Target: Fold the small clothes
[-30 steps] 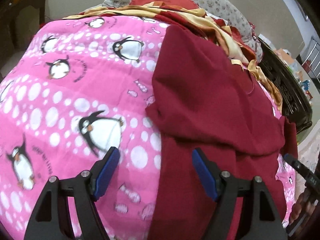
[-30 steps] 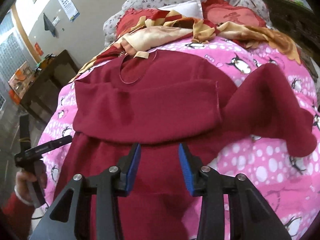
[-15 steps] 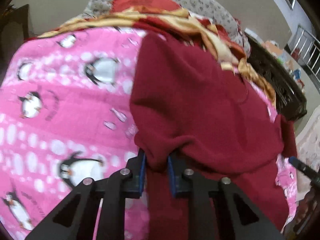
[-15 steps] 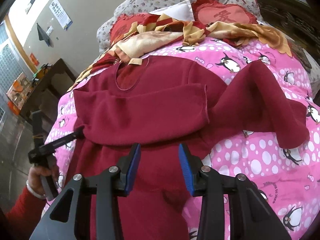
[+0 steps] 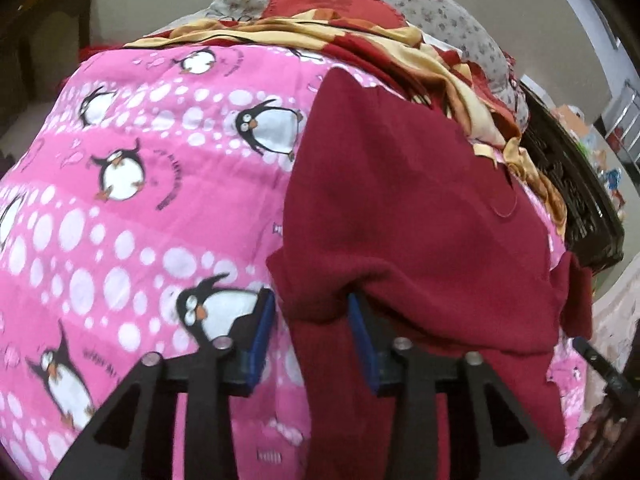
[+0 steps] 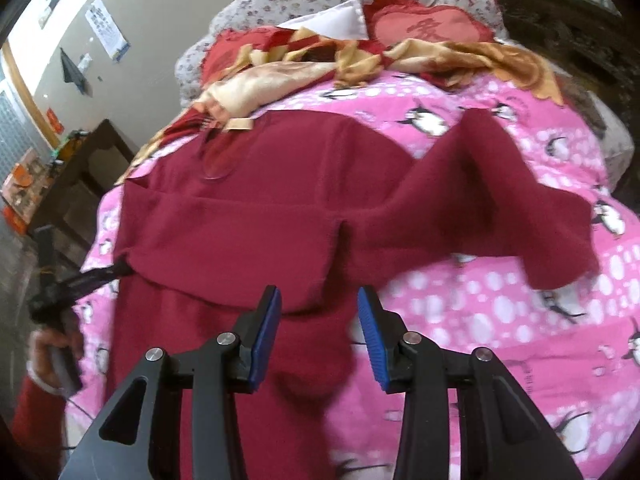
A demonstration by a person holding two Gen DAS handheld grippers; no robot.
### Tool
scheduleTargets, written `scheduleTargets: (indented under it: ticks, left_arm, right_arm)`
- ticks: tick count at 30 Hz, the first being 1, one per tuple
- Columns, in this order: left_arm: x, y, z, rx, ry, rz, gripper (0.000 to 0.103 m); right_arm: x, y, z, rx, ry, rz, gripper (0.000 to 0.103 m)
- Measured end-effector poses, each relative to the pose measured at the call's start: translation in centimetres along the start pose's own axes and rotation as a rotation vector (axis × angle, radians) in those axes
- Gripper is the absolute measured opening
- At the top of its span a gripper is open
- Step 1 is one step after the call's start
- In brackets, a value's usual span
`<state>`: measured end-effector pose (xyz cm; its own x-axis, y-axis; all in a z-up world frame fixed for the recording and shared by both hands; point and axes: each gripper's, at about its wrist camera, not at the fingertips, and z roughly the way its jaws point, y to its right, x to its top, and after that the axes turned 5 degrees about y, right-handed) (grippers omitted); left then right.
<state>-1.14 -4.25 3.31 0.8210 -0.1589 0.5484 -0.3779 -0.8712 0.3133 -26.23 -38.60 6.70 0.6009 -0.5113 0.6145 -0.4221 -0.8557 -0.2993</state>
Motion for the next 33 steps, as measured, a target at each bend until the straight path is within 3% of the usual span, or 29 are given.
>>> scheduleTargets:
  ticks: [5,9,16,18,23,27,33]
  left_arm:
    - [-0.7,1.5,-3.6,0.037,0.08,0.064,0.053]
    - [-0.6,4.3,-4.7,0.012,0.109,0.124,0.066]
    - [-1.2,9.1,-2.7,-0.041,0.063,0.2,0.067]
    - [-1.7,9.7,-2.0,-0.051,0.044,0.206,0.067]
    - [-2.6,10.4,-0.8,-0.038,0.009,0.238,0.067]
    - [-2.7,9.8,-0.4,-0.027,0.001,0.215,0.067]
    - [-2.7,9.7,-0.6,-0.027,-0.005,0.193,0.067]
  right_arm:
    - [0.1,3.3,0.2,-0.031,0.009,0.095,0.052]
    - [0.7,4.6,0.2,-0.025,0.043,0.151,0.052]
    - [0.8,9.2,-1.5,-0.103,0.106,0.293,0.053]
    - [0.6,10.1,-2.9,-0.175,0.145,0.27,0.053]
    - [0.4,11.6,-6.1,-0.261,0.211,0.186,0.058]
    - [-0.4,14.9,-7.6,-0.249,0.239,0.277,0.06]
    - [-0.3,19.9,-4.5,-0.232,0.196,0.446,0.06]
